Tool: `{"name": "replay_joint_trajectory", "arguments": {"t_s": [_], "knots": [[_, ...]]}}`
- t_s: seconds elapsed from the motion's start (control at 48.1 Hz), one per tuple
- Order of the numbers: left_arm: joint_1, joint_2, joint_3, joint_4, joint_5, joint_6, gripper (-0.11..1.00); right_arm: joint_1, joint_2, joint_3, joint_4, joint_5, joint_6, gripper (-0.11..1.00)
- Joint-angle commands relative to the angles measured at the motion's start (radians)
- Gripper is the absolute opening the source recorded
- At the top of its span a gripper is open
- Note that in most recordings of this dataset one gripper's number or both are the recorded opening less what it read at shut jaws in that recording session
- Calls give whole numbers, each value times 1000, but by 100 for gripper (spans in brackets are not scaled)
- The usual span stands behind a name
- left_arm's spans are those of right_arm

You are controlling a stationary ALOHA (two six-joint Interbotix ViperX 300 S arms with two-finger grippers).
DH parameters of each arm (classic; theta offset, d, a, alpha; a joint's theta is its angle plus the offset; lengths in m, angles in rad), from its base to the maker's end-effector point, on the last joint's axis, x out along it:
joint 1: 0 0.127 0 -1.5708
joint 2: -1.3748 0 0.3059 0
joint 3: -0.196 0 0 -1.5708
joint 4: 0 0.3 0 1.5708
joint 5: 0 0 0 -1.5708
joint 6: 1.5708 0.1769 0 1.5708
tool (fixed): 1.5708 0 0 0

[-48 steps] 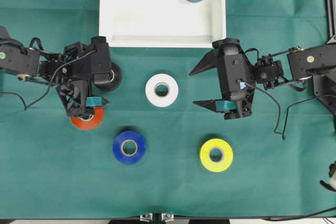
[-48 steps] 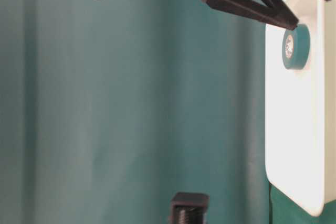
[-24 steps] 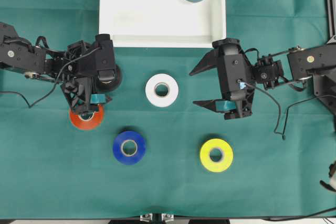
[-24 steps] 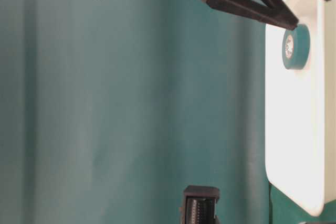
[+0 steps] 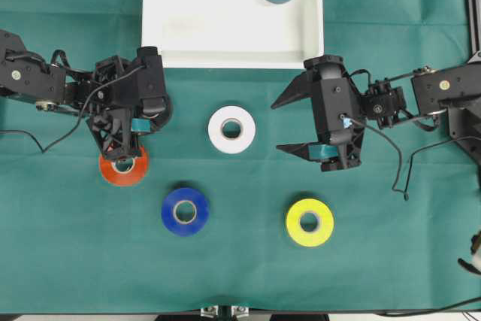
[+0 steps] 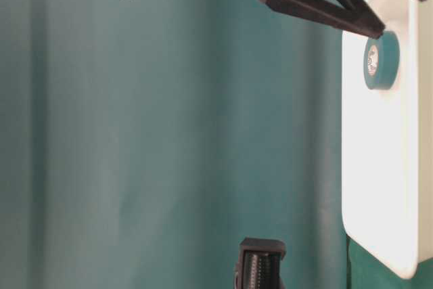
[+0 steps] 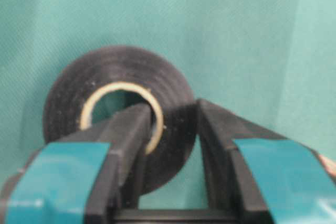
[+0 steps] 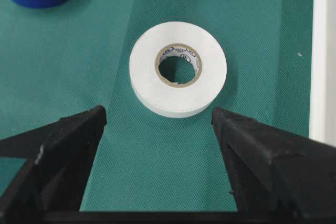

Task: Put the tape alternately from left to right into the white case.
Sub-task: 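Lower the left gripper onto the black tape roll and grasp it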

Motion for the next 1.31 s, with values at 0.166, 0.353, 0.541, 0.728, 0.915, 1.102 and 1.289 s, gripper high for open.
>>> {"name": "replay_joint_trajectory", "arguments": {"t_s": [0.166, 0.353, 0.541, 0.728, 0.915, 1.102, 1.289], "knots": [[-9, -31, -15, 2, 14, 2, -4, 3, -9, -20, 0, -8, 0, 88], [-37, -54, -38, 2, 31, 2, -4, 3, -11, -21, 0, -8, 0, 88], [-49, -87, -71, 3, 58, 5, -4, 3, -9, -23, 2, -8, 0, 88], [-48, -126, -103, 6, 107, 6, -4, 3, -9, -21, 2, -8, 0, 88], [-37, -153, -120, 6, 138, 6, -4, 3, -11, -20, 2, -8, 0, 88], [-25, -156, -123, 6, 146, 6, -4, 3, -9, -21, 2, -9, 0, 88], [-3, -161, -124, 8, 146, 9, -4, 3, -11, -23, 2, -8, 2, 88]]}}
